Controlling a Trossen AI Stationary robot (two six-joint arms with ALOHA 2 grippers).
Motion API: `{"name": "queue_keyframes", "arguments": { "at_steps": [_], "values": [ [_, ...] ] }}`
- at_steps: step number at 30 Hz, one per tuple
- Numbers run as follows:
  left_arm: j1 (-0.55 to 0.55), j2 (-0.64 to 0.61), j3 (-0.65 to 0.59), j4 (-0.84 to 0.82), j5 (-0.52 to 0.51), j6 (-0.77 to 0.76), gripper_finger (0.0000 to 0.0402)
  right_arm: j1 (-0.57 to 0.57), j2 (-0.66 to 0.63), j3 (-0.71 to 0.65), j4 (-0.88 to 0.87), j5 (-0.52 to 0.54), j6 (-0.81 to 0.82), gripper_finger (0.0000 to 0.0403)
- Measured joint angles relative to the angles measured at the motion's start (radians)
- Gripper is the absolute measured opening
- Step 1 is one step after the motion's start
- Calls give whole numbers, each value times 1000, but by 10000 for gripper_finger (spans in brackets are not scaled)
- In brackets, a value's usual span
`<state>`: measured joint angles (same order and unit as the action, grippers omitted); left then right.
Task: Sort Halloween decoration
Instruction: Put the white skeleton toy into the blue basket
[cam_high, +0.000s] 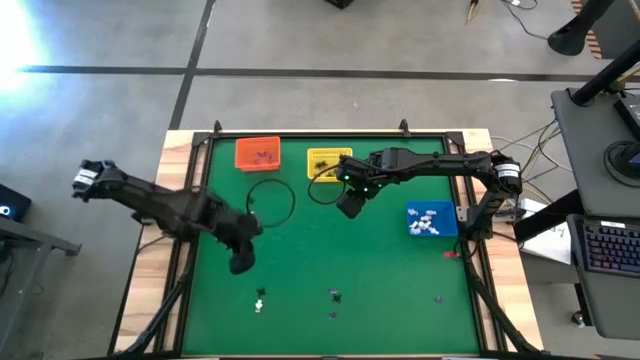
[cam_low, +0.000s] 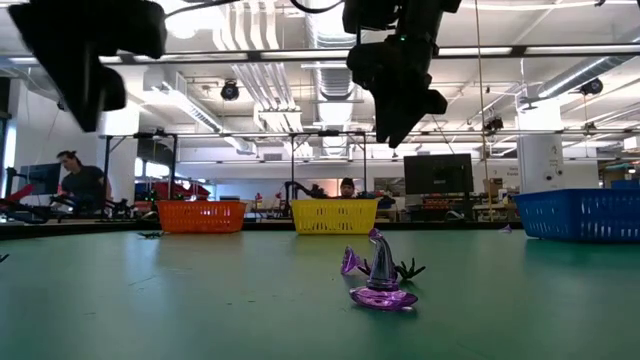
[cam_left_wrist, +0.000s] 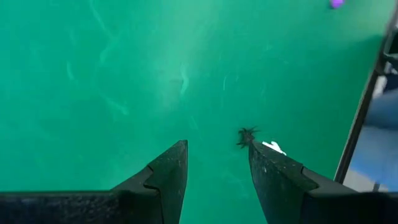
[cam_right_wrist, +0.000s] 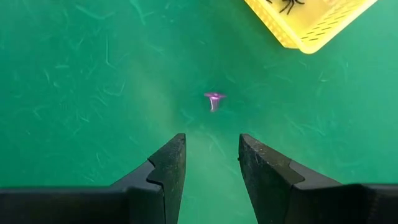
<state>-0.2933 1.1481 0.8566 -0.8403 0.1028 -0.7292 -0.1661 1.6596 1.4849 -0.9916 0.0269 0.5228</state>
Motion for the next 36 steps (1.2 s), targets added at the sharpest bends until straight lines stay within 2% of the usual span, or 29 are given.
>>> {"name": "queue_keyframes", "arguments": {
  "at_steps": [3,6,14,24,36],
  "values": [
    [-93,40,-1,13,-49,-157,153,3,0,0,0,0,-1,139],
    [-172,84,-1,51,-94,-253,152,4,0,0,0,0,-2,139],
    [-269,213,0,120,-102,-475,152,3,0,0,2,0,-4,139],
    [-314,367,91,128,-86,-538,152,2,0,0,2,2,107,139],
    [-354,550,233,122,-92,-731,152,3,0,0,-13,36,75,139]
  ]
}}
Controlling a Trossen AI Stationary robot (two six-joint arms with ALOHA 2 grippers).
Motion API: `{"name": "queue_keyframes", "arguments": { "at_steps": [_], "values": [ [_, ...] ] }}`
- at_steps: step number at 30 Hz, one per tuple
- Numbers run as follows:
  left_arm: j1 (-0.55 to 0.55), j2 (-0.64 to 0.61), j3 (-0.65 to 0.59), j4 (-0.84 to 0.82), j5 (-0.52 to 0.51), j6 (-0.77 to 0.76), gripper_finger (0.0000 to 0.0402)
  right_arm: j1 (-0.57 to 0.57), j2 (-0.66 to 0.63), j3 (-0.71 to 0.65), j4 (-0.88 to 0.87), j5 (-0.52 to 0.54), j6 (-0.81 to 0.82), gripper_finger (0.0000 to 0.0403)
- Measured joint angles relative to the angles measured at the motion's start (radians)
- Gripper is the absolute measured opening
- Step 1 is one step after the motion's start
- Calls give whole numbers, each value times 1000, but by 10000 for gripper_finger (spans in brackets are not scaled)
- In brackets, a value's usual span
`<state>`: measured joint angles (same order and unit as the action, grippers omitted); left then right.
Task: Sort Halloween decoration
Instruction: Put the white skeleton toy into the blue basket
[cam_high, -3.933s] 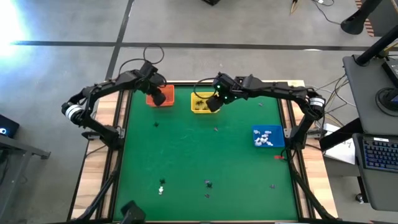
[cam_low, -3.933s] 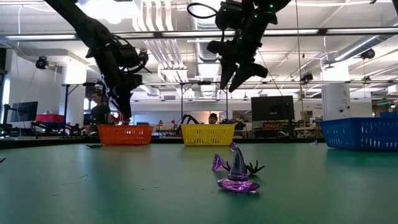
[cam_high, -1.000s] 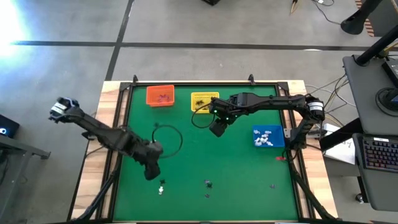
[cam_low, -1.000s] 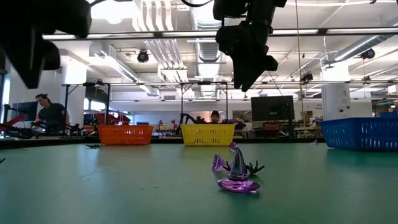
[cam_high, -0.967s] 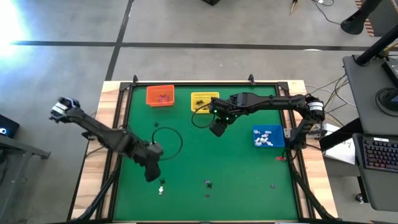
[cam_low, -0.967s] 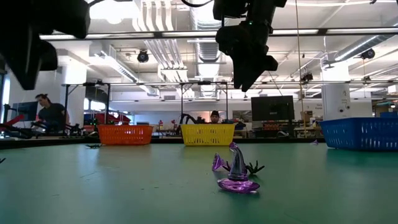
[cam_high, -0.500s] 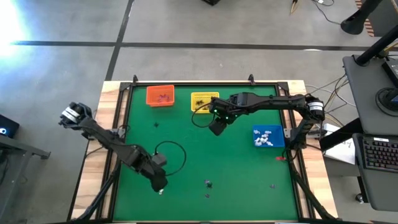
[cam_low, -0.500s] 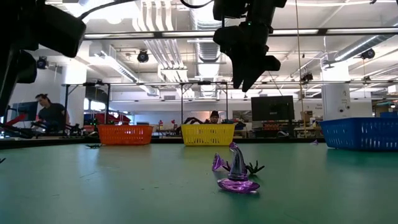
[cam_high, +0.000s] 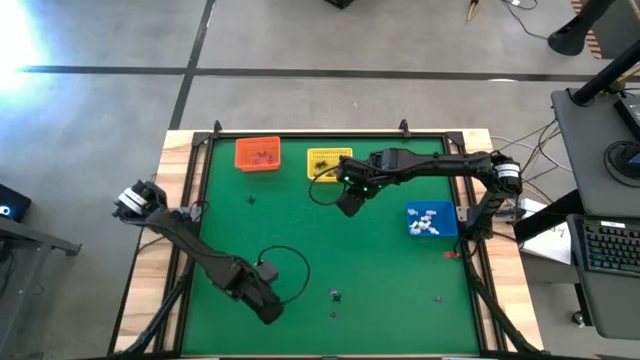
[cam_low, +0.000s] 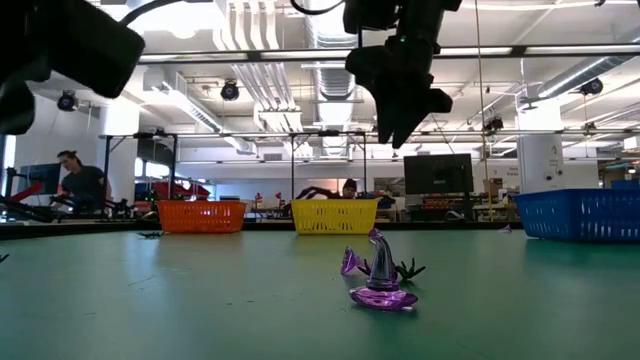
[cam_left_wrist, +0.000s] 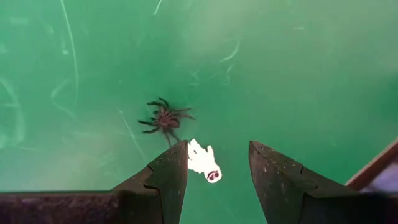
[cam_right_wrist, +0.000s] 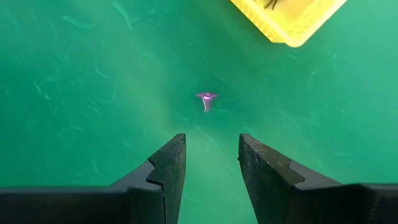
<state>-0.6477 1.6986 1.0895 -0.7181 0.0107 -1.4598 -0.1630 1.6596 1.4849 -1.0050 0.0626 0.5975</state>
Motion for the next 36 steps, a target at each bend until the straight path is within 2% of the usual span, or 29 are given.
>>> {"name": "queue_keyframes", "arguments": {
  "at_steps": [8,21,24,31,36],
  "values": [
    [-12,54,-5,-21,68,-100,152,14,0,0,-84,0,-19,139],
    [-19,111,-6,34,124,-106,150,24,0,0,-100,18,-62,139],
    [-24,120,-6,38,156,-106,139,24,0,0,-100,18,-75,139],
    [-35,127,-5,31,158,-120,96,24,0,0,-97,18,-78,139],
    [-35,126,-6,26,163,-72,57,24,0,0,-94,18,-78,139]
  ]
}}
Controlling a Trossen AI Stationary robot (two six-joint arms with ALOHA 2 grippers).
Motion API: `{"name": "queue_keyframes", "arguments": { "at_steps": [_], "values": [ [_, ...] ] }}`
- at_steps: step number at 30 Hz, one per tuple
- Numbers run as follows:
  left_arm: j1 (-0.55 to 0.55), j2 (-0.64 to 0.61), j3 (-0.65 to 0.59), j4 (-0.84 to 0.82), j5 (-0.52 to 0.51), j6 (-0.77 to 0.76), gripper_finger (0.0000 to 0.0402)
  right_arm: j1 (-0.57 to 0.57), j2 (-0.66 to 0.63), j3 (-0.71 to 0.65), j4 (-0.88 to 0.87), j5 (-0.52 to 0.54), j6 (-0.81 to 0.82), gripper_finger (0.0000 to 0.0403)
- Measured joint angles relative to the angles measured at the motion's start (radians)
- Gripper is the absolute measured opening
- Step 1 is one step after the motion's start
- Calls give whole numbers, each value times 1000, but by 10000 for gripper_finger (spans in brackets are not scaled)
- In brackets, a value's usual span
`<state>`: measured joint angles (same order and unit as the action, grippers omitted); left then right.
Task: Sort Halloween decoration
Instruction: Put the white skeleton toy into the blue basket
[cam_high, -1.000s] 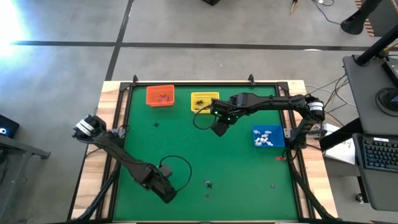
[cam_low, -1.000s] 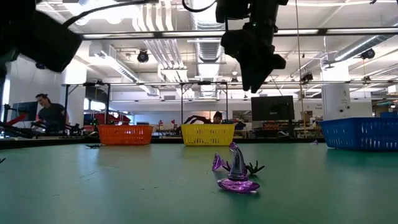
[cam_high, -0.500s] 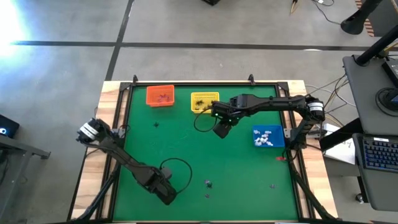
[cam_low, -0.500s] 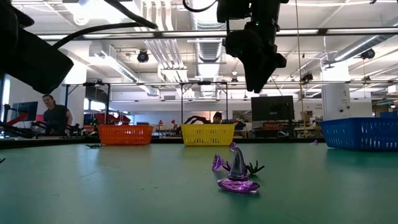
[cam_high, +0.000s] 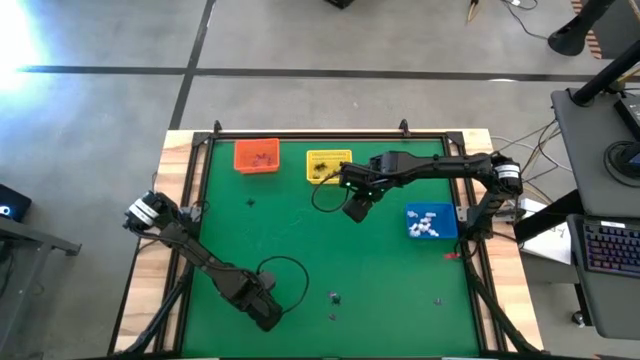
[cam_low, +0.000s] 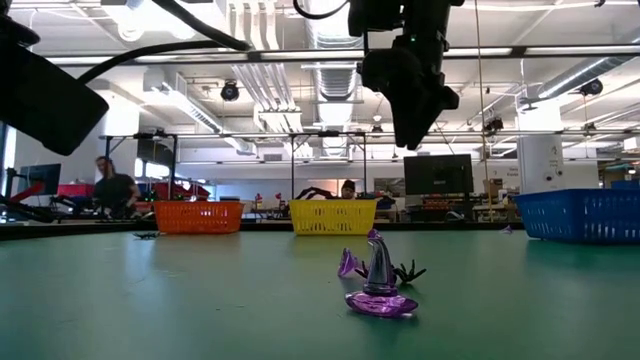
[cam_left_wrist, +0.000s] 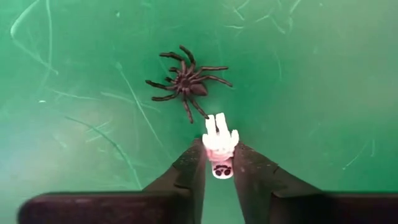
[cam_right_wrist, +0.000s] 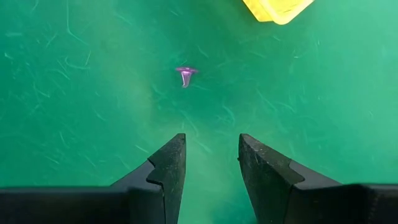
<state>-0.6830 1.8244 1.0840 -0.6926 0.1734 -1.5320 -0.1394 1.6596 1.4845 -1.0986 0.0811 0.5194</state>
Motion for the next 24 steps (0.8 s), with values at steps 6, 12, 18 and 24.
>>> {"name": "queue_keyframes", "arguments": {
  "at_steps": [6,12,18,24],
  "values": [
    [-1,-5,-1,2,1,68,8,0,0,0,4,0,0,139],
    [-2,-32,-4,15,-2,147,4,0,0,0,3,-83,-6,139],
    [-2,-104,-4,2,-51,241,1,0,0,0,3,-186,-54,139],
    [21,-172,-10,-28,-107,367,1,4,0,0,6,-267,-190,139]
  ]
}}
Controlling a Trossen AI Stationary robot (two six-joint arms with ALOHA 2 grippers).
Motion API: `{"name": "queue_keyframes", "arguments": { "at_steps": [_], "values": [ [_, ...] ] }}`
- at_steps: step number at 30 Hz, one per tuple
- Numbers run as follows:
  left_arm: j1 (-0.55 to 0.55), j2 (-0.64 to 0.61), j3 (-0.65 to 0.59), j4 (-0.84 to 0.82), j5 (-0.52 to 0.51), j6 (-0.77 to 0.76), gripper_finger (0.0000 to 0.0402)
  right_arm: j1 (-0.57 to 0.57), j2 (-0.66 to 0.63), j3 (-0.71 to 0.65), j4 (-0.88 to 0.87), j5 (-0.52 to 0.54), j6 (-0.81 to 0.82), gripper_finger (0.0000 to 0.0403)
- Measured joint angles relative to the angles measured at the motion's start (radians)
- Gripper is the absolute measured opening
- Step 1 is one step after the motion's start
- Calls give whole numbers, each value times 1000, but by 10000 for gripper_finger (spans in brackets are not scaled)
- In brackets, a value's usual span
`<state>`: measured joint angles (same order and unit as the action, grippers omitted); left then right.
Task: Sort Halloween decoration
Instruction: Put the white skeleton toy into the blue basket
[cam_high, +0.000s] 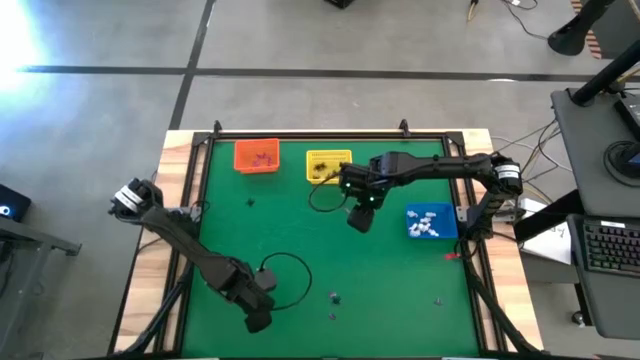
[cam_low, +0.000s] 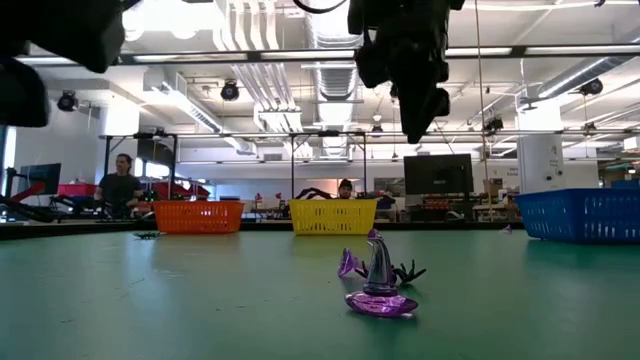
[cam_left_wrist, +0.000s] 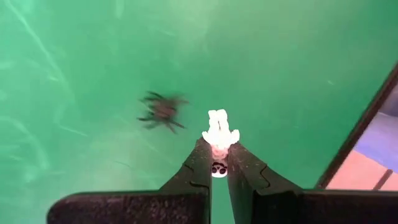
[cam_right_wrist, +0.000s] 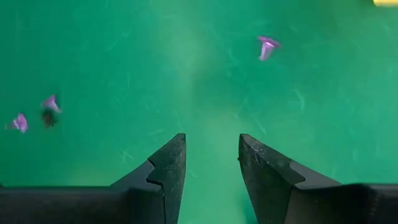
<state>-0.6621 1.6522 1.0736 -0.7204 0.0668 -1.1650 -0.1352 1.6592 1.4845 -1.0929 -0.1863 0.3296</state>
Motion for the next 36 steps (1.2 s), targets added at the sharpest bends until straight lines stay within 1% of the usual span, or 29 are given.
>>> {"name": "queue_keyframes", "arguments": {
  "at_steps": [2,4,11,13,17,22,25,27,30,34,36],
  "values": [
    [17,-14,-1,-25,-14,41,0,1,0,0,8,-2,-55,139],
    [38,-30,-1,-54,-30,91,0,0,0,0,14,-1,-76,139],
    [143,-103,-4,-68,-36,369,0,0,0,0,98,-8,-67,139],
    [181,-129,-4,-70,-41,437,0,0,0,0,133,-27,-53,139],
    [274,-181,-4,-73,-43,585,0,10,0,0,195,-83,-42,139],
    [414,-253,-4,-72,-43,757,0,53,0,0,262,-84,-89,139],
    [496,-288,-4,-50,-30,844,0,83,0,0,344,-82,-125,139],
    [542,-305,-4,-21,-1,900,0,101,0,0,427,-76,-148,139],
    [590,-318,-4,33,68,975,0,120,0,0,555,-65,-179,139],
    [618,-326,-4,71,100,1047,0,131,0,0,660,46,-193,139],
    [626,-326,-4,68,101,1073,0,131,0,0,672,65,-177,139]
  ]
}}
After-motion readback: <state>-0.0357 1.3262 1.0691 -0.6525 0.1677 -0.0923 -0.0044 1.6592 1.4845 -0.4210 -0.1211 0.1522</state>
